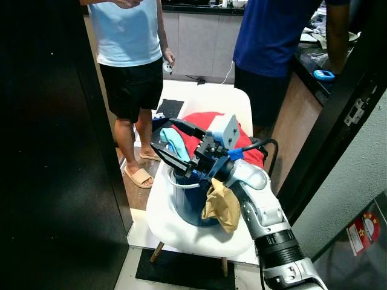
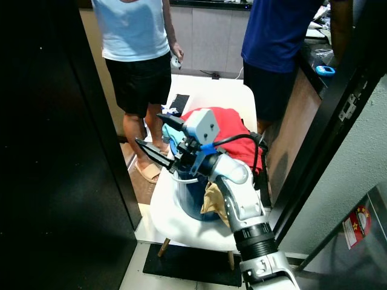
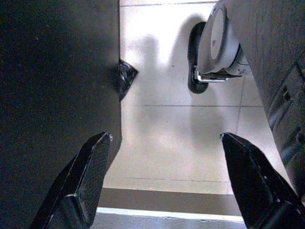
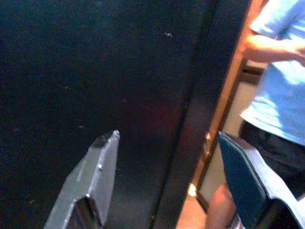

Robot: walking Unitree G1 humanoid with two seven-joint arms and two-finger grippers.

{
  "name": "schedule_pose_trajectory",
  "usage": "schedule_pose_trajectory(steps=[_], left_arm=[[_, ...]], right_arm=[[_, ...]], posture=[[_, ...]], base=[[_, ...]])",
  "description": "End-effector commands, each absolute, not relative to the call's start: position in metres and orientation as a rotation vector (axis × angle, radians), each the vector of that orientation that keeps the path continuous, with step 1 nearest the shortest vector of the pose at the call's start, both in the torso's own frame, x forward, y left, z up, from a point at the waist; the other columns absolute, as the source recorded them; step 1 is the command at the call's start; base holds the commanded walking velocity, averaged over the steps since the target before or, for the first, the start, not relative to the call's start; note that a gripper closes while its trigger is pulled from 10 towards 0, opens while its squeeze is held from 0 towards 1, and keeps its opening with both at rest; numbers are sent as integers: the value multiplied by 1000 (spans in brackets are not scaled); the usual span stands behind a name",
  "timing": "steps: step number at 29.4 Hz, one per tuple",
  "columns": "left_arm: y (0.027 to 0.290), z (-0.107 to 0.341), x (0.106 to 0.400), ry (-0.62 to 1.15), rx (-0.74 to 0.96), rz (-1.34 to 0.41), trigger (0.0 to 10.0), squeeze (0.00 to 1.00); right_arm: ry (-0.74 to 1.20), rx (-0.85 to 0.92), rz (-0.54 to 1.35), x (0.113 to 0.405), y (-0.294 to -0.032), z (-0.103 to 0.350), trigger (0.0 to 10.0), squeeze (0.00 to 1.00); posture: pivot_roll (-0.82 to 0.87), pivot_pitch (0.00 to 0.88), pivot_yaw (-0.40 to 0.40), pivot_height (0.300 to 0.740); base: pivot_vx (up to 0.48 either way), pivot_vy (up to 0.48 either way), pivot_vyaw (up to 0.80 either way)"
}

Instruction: Clothes washing

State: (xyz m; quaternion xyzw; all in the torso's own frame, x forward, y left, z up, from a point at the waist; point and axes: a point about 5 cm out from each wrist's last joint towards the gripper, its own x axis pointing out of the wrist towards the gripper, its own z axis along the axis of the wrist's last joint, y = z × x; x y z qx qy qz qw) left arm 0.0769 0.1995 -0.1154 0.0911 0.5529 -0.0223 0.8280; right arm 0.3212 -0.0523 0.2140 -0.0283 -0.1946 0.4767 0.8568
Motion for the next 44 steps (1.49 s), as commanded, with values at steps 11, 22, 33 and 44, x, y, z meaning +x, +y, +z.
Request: schedule_pose_trajectory(steps=[11,22,33,44], left_arm=[[189,-116,80,1148,170,-51,10000,0],[187,-115,83,1137,173,-63,10000,0],[185,-114,87,1122,180,-73,10000,0],[186,-116,79,1132,172,-59,10000,0]], right_arm=[[-325,-3,1002,326,-47,200,10000,0],[-235,-128,1043,330,-59,175,10000,0],[-222,-116,1140,325,-23,167,10000,0],[-166,-223,1090,349,-42,163,10000,0]], posture=[[208,0,-74,740],[195,0,-68,740],[207,0,-68,740],[236,0,-77,740]], base=[[0,0,-291],[0,0,-291],[0,0,0],[0,0,0]])
